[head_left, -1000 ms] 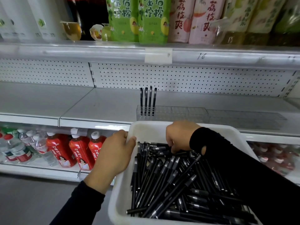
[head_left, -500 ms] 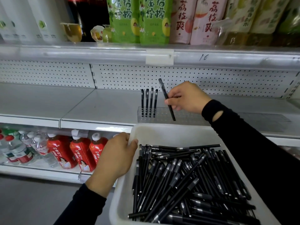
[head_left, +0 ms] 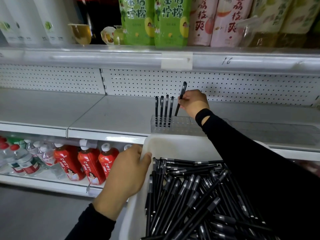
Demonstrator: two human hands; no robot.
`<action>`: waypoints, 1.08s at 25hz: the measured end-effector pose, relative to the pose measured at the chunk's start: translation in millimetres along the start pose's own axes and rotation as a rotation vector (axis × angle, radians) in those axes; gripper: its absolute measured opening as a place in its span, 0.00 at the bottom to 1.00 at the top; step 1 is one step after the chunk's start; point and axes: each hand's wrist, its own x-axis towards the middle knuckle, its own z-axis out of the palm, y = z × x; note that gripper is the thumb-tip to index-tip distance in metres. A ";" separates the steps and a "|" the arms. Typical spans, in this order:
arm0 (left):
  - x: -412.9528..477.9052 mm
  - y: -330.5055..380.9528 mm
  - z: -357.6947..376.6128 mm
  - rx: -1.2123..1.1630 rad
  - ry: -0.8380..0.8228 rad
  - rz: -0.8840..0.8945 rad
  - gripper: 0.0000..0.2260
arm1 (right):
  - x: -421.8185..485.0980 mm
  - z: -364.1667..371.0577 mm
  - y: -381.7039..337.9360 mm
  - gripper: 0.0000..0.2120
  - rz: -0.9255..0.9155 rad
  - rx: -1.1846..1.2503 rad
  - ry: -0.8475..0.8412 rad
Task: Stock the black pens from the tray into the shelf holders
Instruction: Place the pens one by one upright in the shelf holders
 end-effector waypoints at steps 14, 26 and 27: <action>-0.5 -1.1 0.9 -0.014 -0.002 0.002 0.11 | -4.6 22.4 5.8 0.08 -0.029 -0.273 -0.100; -0.1 -1.8 1.7 -0.008 -0.011 -0.005 0.12 | -5.4 28.0 12.3 0.10 0.065 -0.301 -0.137; 0.0 -2.2 1.4 -0.013 -0.010 -0.006 0.12 | -6.0 25.8 11.3 0.09 0.075 -0.290 -0.138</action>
